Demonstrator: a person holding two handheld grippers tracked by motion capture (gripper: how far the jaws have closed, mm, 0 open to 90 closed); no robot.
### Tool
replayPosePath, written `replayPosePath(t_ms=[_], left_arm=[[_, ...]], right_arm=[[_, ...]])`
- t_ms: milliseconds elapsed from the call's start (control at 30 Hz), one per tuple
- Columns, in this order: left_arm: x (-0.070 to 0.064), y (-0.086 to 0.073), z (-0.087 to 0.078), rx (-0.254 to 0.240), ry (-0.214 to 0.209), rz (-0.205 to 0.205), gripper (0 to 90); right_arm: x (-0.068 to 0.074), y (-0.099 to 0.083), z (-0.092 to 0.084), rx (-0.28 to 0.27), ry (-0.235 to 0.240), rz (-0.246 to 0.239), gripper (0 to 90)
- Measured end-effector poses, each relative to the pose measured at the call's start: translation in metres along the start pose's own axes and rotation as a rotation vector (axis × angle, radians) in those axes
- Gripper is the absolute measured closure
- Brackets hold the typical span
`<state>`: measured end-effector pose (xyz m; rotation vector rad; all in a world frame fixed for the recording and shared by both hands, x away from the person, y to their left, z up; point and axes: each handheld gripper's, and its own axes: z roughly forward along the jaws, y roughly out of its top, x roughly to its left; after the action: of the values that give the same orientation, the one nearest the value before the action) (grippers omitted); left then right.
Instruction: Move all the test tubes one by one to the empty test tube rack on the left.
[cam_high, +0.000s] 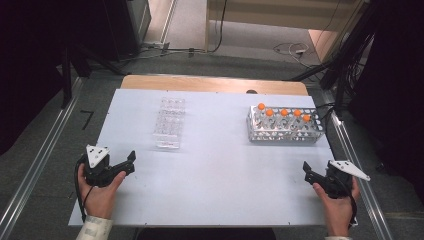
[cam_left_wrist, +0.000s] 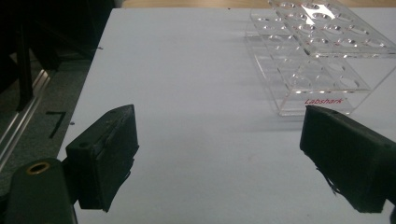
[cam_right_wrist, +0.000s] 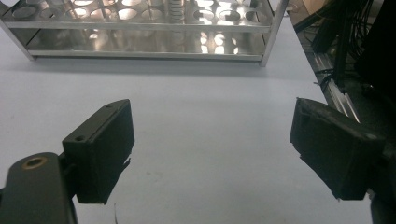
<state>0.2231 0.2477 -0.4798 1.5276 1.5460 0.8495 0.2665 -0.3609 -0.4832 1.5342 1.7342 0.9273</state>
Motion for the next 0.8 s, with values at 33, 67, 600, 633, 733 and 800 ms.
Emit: replayPosePath(t_ms=[33, 67, 600, 633, 733, 800], left_arm=[[0.0, 0.0, 0.0, 0.0, 0.0, 0.0, 11.4], [0.001, 0.0, 0.0, 0.001, -0.004, -0.004, 11.4], [0.005, 0.0, 0.005, 0.011, -0.014, -0.025, 11.5], [0.005, 0.0, 0.006, 0.011, -0.017, -0.021, 11.5], [0.004, 0.0, 0.007, 0.019, -0.024, -0.016, 11.5], [0.003, 0.0, 0.008, 0.018, -0.029, -0.02, 11.5]], right_arm=[[0.0, 0.0, -0.001, -0.001, 0.004, 0.002, 12.6], [0.001, 0.001, -0.001, -0.005, 0.004, -0.001, 12.6], [-0.001, 0.008, 0.0, -0.02, 0.001, 0.0, 12.5], [-0.002, 0.01, 0.001, -0.025, -0.001, -0.001, 12.6], [-0.003, 0.012, 0.003, -0.03, 0.002, 0.006, 12.6], [-0.003, 0.014, 0.006, -0.031, 0.003, 0.001, 12.5]])
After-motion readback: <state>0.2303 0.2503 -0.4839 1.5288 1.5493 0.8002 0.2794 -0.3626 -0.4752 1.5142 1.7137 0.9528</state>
